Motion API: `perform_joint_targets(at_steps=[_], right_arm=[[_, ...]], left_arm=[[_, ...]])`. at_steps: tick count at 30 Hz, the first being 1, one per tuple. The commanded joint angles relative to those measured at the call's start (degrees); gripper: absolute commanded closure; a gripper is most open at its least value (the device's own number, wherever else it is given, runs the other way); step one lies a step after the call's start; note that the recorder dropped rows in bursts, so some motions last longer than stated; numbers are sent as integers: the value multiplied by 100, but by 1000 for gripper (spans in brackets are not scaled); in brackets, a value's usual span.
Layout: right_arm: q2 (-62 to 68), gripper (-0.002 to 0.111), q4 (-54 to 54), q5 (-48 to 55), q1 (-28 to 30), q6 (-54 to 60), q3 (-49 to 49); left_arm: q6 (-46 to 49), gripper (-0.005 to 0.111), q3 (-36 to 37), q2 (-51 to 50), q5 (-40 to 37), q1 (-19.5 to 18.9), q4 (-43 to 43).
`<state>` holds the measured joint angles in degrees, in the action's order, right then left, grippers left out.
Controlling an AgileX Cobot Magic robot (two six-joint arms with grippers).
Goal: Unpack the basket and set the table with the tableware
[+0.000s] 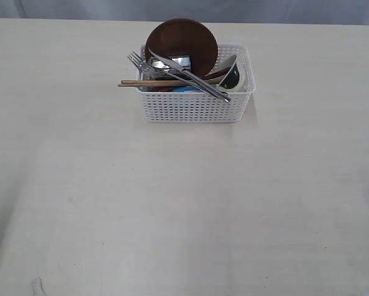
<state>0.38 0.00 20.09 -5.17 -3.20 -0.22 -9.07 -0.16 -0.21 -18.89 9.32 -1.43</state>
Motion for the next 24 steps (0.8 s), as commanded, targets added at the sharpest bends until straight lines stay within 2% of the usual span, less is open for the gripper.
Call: perform_joint_targets(at_steps=[1, 16, 19, 24], right_arm=[[-38, 108, -30, -16, -20, -2, 22], [-38, 108, 0, -38, -20, -2, 22], [-38, 108, 161, -368, -20, -2, 22], [-38, 108, 393, -1613, -20, -2, 22]], left_arm=[[3, 107, 16, 21, 63, -6, -34], [3, 107, 16, 21, 63, -6, -46], [3, 107, 16, 21, 63, -6, -46], [3, 107, 16, 21, 63, -6, -46]])
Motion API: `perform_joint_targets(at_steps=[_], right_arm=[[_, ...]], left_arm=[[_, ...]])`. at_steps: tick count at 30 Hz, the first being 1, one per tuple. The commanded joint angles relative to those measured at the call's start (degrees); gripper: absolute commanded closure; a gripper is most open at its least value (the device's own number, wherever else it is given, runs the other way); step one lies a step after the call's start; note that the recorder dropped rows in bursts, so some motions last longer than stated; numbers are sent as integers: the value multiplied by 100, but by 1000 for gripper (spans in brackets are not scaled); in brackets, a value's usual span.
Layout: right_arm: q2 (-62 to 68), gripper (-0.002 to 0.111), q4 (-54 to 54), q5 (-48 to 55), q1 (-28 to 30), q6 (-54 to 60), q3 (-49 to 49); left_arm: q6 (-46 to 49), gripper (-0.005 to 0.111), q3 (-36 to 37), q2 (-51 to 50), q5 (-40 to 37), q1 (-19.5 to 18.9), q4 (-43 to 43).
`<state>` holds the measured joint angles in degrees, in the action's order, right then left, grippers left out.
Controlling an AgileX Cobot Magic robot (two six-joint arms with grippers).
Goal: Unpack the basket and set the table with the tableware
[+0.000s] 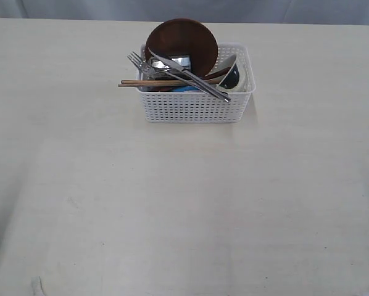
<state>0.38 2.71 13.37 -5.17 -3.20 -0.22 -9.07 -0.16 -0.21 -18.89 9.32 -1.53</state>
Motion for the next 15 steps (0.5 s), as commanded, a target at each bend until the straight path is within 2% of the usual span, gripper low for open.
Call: perform_joint_targets(at_steps=[1, 5, 11, 15], right_arm=[[-38, 108, 121, -1224, -20, -2, 22], [-38, 108, 121, -1980, -20, -2, 22], [-38, 108, 121, -2309, -20, -2, 22], [-38, 108, 121, -3006, -20, -2, 22]], left_arm=[[3, 107, 16, 21, 63, -6, -36], [3, 107, 16, 21, 63, -6, -24], [3, 107, 16, 21, 63, -6, -24], [3, 107, 16, 21, 63, -6, -24]])
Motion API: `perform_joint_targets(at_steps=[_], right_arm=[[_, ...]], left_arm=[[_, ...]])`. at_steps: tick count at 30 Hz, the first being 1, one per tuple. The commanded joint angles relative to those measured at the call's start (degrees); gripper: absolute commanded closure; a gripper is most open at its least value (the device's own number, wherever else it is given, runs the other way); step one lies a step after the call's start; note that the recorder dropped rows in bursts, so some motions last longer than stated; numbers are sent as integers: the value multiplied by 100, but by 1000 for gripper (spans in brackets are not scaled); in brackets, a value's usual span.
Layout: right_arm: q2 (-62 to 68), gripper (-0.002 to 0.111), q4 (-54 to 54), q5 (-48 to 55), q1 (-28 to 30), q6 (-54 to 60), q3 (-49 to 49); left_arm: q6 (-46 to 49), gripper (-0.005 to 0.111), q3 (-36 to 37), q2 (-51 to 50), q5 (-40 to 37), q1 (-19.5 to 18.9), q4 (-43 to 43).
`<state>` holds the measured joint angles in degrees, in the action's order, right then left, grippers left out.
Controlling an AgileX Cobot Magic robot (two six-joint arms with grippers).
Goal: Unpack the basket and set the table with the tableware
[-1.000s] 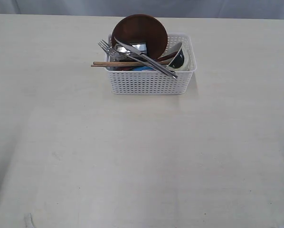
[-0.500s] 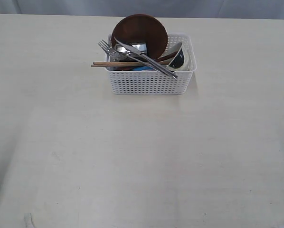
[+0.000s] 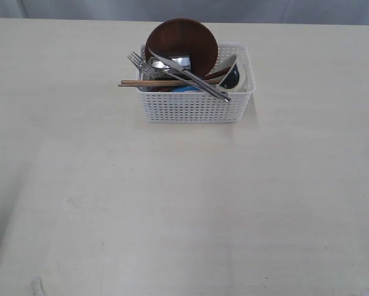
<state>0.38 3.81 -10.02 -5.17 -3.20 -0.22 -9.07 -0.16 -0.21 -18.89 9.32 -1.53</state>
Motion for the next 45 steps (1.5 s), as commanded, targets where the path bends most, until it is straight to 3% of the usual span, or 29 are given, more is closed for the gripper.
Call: perform_joint_targets(at_steps=[1, 9, 16, 24, 29, 35, 45], right_arm=[[-38, 108, 12, -817, -20, -21, 22], [225, 108, -1, 118, -20, -173, -1138], [2211, 108, -1, 1628, -216, -173, -2886], [5331, 108, 128, 4444, -1416, 242, -4936], [6779, 108, 257, 5874, -2160, 242, -5713], [7612, 108, 257, 5852, -2376, 242, -6033], [7668, 108, 260, 5405, -2376, 386, -6422]], left_arm=[[3, 107, 16, 21, 63, -6, -24], [3, 107, 16, 21, 63, -6, -24], [3, 107, 16, 21, 63, -6, -24], [3, 107, 16, 21, 63, -6, -24], [3, 107, 16, 21, 63, -6, -24], [3, 107, 16, 21, 63, -6, -24], [3, 107, 16, 21, 63, -6, -24]])
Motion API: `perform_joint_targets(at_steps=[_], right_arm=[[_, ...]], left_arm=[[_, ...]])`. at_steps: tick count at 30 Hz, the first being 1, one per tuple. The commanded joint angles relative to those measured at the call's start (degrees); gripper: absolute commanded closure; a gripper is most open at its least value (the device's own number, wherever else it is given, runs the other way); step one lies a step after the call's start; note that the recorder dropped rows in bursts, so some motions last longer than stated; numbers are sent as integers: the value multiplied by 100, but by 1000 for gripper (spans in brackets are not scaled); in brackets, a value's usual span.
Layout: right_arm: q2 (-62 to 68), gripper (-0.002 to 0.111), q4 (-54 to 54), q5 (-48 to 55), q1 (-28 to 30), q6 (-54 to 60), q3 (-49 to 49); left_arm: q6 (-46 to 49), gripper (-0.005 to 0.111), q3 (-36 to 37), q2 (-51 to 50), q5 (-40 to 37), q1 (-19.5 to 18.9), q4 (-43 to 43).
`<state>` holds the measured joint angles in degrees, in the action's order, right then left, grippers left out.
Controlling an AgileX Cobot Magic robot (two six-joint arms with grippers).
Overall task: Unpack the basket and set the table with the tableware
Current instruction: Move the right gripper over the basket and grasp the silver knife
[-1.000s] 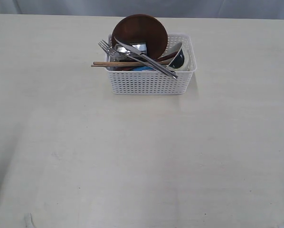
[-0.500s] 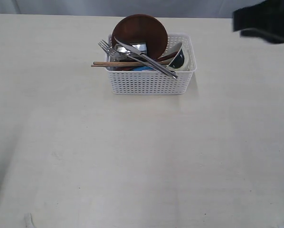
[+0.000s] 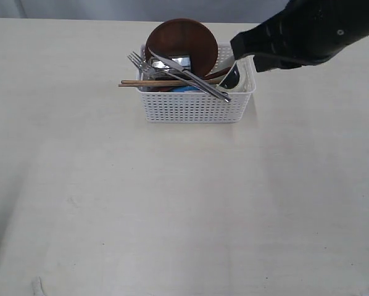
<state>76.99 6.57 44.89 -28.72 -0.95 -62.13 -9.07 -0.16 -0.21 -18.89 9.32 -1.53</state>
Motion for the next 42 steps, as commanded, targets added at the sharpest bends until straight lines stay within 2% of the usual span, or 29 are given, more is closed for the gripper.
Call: perform_joint_targets(at_steps=[1, 8, 13, 22, 25, 28, 29, 36, 42], right_arm=[[7, 108, -16, -87, -21, 274, -302], [455, 108, 166, 114, -21, 1069, -1130], [1185, 108, 849, 869, -21, 2195, -2090], [2639, 107, 915, 1951, -121, 2306, -3669], [3012, 96, 703, 2181, -270, 2321, -4140], [3478, 75, 632, 2226, -392, 2321, -4651], [3584, 73, 618, 2226, -405, 2321, -4734], [4475, 73, -127, 2199, -405, 2321, -4907], [4742, 73, -497, 2100, -405, 2180, -4907]], left_arm=[[3, 107, 16, 21, 63, -6, -24], [3, 107, 16, 21, 63, -6, -24], [3, 107, 16, 21, 63, -6, -24], [3, 107, 16, 21, 63, -6, -24], [3, 107, 16, 21, 63, -6, -24], [3, 107, 16, 21, 63, -6, -24], [3, 107, 16, 21, 63, -6, -24], [3, 107, 16, 21, 63, -6, -24], [3, 107, 16, 21, 63, -6, -24]])
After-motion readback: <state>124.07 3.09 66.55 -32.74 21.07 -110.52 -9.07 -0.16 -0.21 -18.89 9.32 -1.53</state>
